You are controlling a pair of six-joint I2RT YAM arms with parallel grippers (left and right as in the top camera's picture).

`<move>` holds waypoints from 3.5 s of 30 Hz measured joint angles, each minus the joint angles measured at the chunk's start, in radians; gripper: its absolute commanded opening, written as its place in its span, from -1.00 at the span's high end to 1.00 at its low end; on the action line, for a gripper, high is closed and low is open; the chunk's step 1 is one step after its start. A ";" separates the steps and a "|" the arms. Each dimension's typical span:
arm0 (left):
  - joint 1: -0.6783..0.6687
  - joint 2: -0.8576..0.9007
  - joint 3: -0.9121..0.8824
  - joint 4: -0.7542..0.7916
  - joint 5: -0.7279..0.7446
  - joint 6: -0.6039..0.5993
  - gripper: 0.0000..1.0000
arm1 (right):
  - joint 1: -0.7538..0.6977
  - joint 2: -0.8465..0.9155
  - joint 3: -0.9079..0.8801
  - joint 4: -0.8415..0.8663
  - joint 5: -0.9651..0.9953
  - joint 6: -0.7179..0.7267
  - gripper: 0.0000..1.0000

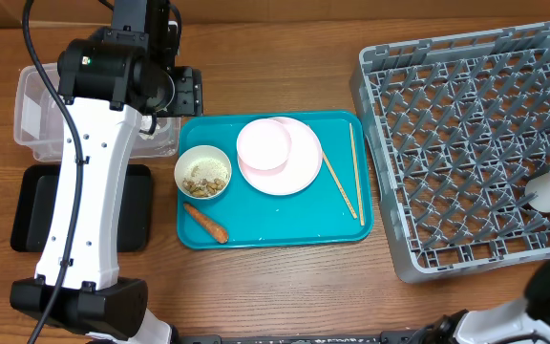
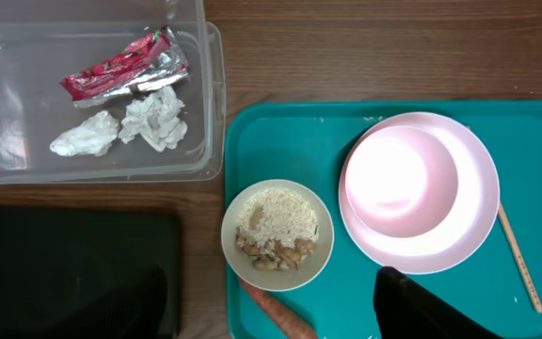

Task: Sort waste into correct bins and load items into the dishwasher
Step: 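Grasp the pink bowl from the plate with the right gripper and lift, then carry the pink bowl right and set it in the dish rack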

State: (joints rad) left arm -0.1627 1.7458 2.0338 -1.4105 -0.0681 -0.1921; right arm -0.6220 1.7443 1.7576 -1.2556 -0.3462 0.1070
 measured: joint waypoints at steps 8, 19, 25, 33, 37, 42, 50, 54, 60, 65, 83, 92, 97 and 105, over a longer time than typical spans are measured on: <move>0.031 0.000 0.000 -0.037 0.003 -0.061 -0.54 | 0.504 -0.080 0.084 0.024 -0.114 -0.066 -0.64; 0.164 0.000 0.000 -0.072 0.004 -0.091 -0.54 | 0.984 0.195 0.084 0.137 0.048 0.030 -0.54; 0.164 0.000 0.000 -0.071 0.005 -0.091 -0.54 | 1.093 0.369 0.082 0.184 0.087 0.081 -0.37; 0.164 0.000 0.000 -0.072 0.004 -0.091 -0.54 | 1.136 0.484 0.082 0.202 0.167 0.152 0.05; 0.163 0.000 0.000 -0.072 0.004 -0.091 -0.54 | 1.133 0.507 0.081 0.217 0.192 0.171 0.57; 0.164 0.000 0.000 -0.072 0.004 -0.091 -0.54 | 1.132 0.509 0.081 0.222 0.204 0.189 0.92; 0.163 0.000 0.000 -0.072 0.005 -0.091 -0.55 | 1.072 0.500 0.136 0.094 0.267 0.193 0.92; 0.164 0.000 0.000 -0.072 0.005 -0.091 -0.55 | 0.987 0.435 0.245 0.043 0.362 0.153 0.92; 0.163 0.000 0.000 -0.071 0.005 -0.091 -0.55 | 0.824 0.206 0.352 0.103 0.620 0.102 0.92; 0.163 0.000 0.000 -0.068 0.005 -0.091 -0.55 | 0.672 0.125 0.376 0.127 0.916 0.108 0.92; 0.163 0.000 0.000 -0.071 0.008 -0.092 -0.61 | 0.347 0.384 0.311 0.391 1.599 0.134 0.92; 0.163 0.000 0.000 -0.072 0.008 -0.094 -0.63 | 0.282 0.459 0.311 0.487 1.603 0.053 0.92; 0.163 0.000 0.000 -0.076 0.008 -0.094 -0.63 | 0.282 0.525 0.311 0.498 1.592 0.044 0.92; 0.163 0.000 0.000 -0.079 0.014 -0.094 -0.65 | 0.301 0.565 0.283 0.480 1.505 0.046 0.92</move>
State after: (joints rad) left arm 0.0006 1.7458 2.0338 -1.4891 -0.0544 -0.2859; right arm -0.3210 2.3089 2.0403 -0.7761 1.1591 0.1532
